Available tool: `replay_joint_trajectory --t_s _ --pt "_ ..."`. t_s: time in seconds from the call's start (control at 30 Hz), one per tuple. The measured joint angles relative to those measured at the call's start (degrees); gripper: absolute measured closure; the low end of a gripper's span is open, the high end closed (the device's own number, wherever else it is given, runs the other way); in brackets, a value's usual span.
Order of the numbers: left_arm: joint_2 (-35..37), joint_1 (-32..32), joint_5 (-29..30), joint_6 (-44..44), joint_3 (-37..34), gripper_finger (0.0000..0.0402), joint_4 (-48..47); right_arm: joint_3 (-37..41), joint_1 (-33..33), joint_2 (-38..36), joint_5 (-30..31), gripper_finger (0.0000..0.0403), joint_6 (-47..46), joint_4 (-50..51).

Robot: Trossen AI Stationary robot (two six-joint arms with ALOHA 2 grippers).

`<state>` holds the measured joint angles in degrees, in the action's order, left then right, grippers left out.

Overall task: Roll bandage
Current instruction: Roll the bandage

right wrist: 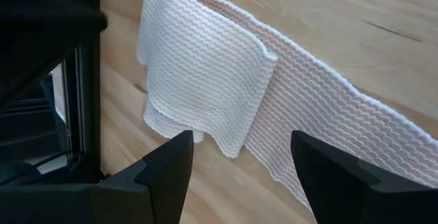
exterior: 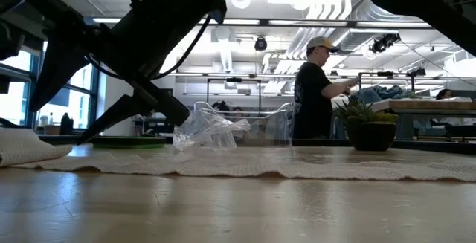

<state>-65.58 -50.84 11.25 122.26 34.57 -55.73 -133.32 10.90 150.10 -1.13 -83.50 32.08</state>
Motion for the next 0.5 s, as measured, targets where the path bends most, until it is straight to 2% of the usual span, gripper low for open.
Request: replay_joint_trajectory --t_s 0.1,0.27,0.5 --pt "-1.21 0.82 0.20 1.76 -2.85 0.0402 3.61 0.00 0.00 0.00 -0.02 0.0164 0.00 -0.08" --pt "-2.64 1.97 0.48 2.73 -8.78 0.0402 17.77 0.00 0.30 -0.02 -0.13 0.0164 -0.50 -1.06" --pt "-2.70 2.48 1.25 3.64 -9.59 0.0402 20.36 0.02 0.90 -0.07 0.47 0.0164 -1.33 -1.39"
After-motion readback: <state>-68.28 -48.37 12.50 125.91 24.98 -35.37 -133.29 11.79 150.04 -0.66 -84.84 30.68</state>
